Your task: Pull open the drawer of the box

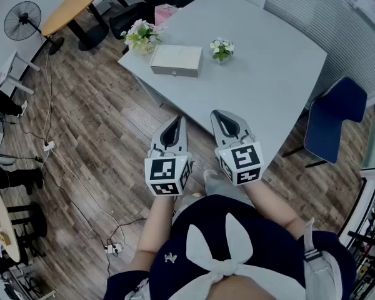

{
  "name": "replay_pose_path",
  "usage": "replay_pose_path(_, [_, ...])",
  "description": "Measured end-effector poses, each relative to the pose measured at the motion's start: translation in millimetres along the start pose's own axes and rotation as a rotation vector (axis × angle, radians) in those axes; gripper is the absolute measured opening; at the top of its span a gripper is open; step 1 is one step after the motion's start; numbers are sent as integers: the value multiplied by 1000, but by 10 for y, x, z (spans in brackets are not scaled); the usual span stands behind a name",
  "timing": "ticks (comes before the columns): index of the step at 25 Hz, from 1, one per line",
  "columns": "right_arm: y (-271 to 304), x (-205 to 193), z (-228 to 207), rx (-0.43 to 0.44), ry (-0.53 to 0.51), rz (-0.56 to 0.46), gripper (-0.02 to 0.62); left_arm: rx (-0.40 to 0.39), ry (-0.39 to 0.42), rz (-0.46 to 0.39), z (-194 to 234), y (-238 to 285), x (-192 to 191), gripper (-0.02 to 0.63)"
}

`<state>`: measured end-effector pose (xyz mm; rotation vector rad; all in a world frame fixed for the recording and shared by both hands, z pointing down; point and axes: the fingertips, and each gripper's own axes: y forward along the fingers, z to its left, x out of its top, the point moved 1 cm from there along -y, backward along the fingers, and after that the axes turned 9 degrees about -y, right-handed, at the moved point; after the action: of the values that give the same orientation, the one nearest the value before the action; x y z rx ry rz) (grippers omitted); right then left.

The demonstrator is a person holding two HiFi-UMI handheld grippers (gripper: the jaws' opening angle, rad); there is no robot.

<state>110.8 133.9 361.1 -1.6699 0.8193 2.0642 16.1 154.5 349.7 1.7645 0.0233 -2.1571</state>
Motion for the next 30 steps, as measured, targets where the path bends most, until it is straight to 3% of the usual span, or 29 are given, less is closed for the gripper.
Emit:
replay_pose_path(10, [177, -52, -318, 20, -13, 2, 6, 75, -24, -21, 78, 224, 32, 25])
replay_pose_path(13, [232, -48, -355, 27, 4, 1, 47, 85, -42, -22, 168, 251, 47, 32])
replay_pose_path(16, [299, -54, -424, 22, 21, 2, 92, 69, -54, -9, 207, 330, 43, 147])
replay_pose_path(21, [470, -133, -587, 3, 50, 32, 158, 66, -36, 29, 307, 540, -25, 213])
replay_pose_path(30, [960, -251, -802, -16, 105, 96, 172, 64, -31, 122, 730, 1016, -130, 239])
